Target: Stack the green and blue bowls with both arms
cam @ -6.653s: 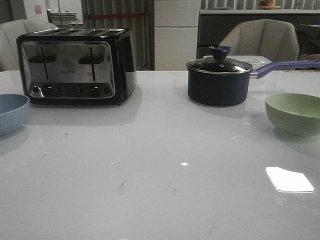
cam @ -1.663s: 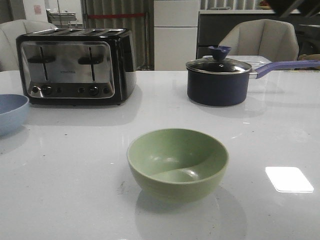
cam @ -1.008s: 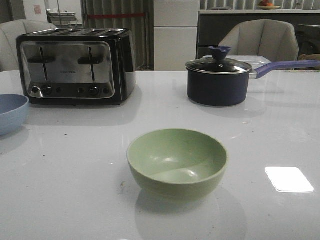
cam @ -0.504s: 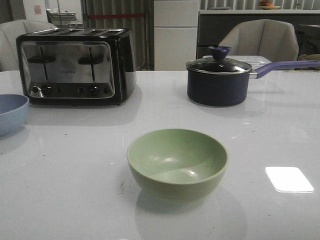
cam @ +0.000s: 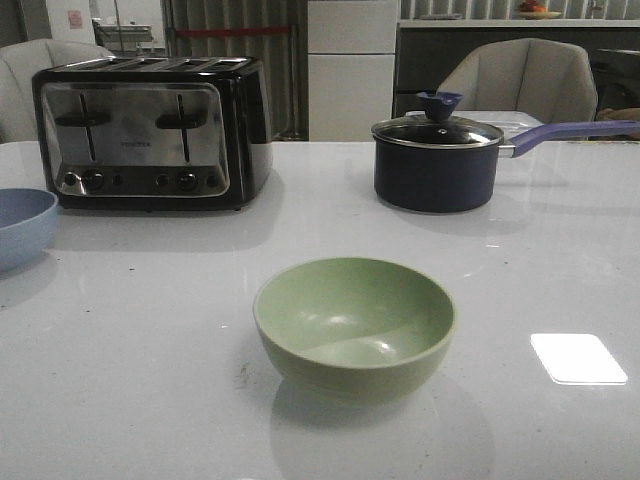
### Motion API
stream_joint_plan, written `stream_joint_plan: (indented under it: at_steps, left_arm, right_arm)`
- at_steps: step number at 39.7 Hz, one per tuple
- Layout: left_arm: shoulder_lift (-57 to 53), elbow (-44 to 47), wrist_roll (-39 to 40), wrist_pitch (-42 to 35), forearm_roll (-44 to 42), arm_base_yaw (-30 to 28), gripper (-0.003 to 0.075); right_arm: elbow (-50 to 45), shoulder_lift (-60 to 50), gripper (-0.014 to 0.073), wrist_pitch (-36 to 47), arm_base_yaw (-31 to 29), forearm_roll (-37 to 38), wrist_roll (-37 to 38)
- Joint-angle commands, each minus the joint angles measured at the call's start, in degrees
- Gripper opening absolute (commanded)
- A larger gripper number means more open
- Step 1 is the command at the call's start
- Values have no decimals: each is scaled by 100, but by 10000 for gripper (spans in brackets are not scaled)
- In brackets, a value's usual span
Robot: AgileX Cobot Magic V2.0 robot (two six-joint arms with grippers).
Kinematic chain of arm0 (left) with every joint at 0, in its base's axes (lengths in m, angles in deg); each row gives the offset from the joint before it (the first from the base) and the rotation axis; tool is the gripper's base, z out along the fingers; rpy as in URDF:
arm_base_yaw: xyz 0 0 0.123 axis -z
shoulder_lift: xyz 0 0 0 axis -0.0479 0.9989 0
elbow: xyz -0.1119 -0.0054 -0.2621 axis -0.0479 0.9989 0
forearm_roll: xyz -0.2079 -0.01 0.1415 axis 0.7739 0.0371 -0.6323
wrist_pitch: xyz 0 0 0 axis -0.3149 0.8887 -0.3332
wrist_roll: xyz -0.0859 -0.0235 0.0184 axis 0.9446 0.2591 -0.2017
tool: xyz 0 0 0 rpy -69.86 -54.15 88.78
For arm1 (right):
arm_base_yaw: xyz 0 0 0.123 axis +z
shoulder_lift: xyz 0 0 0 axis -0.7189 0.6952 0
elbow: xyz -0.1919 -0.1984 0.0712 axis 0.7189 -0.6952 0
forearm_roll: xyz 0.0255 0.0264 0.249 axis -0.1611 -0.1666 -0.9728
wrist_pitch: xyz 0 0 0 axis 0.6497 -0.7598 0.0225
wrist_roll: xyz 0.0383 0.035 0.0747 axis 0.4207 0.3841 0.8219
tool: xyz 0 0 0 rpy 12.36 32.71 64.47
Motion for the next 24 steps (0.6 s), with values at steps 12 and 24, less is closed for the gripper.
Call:
stream_joint_plan:
  at_steps: [12,24]
  left_arm:
    - [1408,-1444,-37,848,-613,7,531]
    - [3480,-2414,-37,1252,-759,-209,531]
  right_arm:
    - [148,23,394,400,-14,3,-43]
    - [148,23,394,400,-14,3,-43]
